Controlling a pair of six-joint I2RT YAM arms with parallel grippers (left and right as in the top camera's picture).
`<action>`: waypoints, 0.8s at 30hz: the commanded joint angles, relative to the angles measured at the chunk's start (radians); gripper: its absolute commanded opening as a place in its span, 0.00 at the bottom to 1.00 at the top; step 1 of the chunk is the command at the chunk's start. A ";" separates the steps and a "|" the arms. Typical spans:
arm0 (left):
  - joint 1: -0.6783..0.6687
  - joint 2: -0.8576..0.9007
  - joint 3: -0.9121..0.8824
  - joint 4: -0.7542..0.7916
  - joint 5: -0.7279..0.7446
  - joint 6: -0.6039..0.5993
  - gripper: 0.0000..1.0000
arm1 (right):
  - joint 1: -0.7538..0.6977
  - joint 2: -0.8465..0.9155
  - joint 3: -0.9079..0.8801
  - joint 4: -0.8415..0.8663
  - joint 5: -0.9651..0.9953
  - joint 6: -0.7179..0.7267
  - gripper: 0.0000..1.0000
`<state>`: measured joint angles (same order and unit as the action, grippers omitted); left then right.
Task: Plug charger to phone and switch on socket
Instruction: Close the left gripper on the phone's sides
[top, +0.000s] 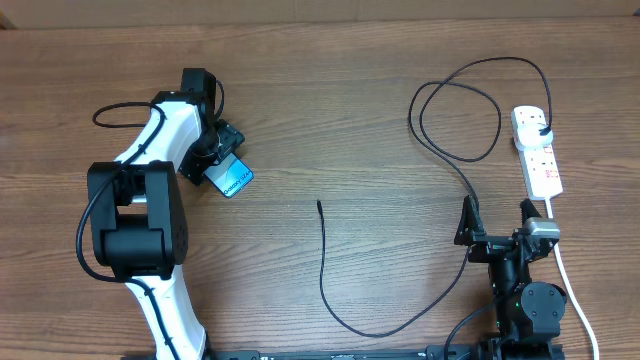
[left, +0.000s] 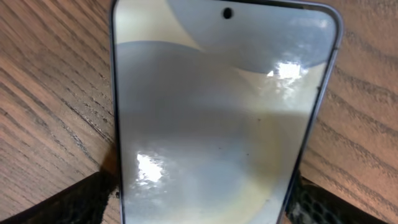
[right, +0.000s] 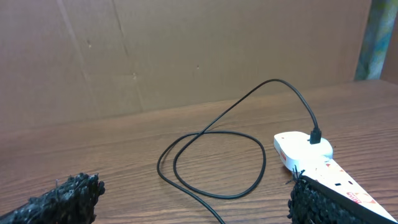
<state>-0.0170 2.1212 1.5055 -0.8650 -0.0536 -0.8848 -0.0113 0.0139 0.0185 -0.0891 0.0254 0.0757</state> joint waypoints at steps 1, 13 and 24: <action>0.006 0.026 -0.009 0.014 0.035 -0.013 0.89 | 0.005 -0.011 -0.011 0.006 -0.001 0.006 1.00; 0.006 0.026 -0.009 0.018 0.047 -0.013 0.84 | 0.005 -0.011 -0.011 0.006 -0.001 0.005 1.00; 0.006 0.026 -0.009 0.013 0.047 -0.013 0.80 | 0.005 -0.011 -0.011 0.006 -0.001 0.005 1.00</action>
<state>-0.0170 2.1212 1.5059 -0.8593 -0.0441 -0.8848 -0.0113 0.0139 0.0185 -0.0887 0.0257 0.0753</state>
